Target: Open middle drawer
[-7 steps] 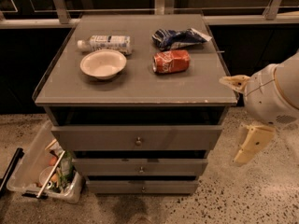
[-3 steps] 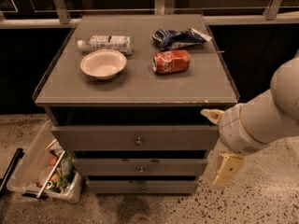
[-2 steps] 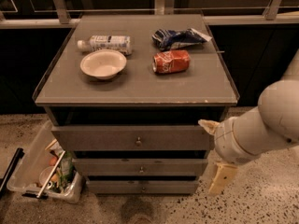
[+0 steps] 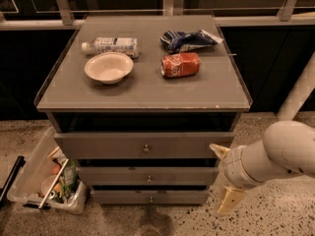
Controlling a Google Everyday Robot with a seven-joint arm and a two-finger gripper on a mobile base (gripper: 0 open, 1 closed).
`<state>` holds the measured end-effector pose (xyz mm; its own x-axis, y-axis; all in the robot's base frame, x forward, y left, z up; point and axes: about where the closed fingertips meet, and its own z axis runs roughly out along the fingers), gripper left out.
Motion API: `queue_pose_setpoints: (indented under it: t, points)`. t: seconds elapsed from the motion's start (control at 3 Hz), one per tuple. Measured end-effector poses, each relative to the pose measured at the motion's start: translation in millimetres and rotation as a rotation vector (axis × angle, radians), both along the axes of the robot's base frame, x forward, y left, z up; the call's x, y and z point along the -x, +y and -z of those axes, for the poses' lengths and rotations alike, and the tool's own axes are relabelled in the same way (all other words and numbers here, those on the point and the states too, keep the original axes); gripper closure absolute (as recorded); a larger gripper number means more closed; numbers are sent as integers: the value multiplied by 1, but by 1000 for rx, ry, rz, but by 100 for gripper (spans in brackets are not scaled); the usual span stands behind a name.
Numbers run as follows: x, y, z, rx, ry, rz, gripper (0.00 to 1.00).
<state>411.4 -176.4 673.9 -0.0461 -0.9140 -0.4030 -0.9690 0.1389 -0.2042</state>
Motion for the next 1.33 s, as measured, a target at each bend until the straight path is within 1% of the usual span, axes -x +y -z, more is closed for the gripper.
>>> queue_pose_setpoints:
  t: [0.33,0.67,1.0,1.33]
  points:
    - [0,0,0,0,0,0,0]
    - [-2,2,5,-2,16,7,0]
    - [-15,8,28,-11,43,33,0]
    - [-34,14,54,-43,57,54,0]
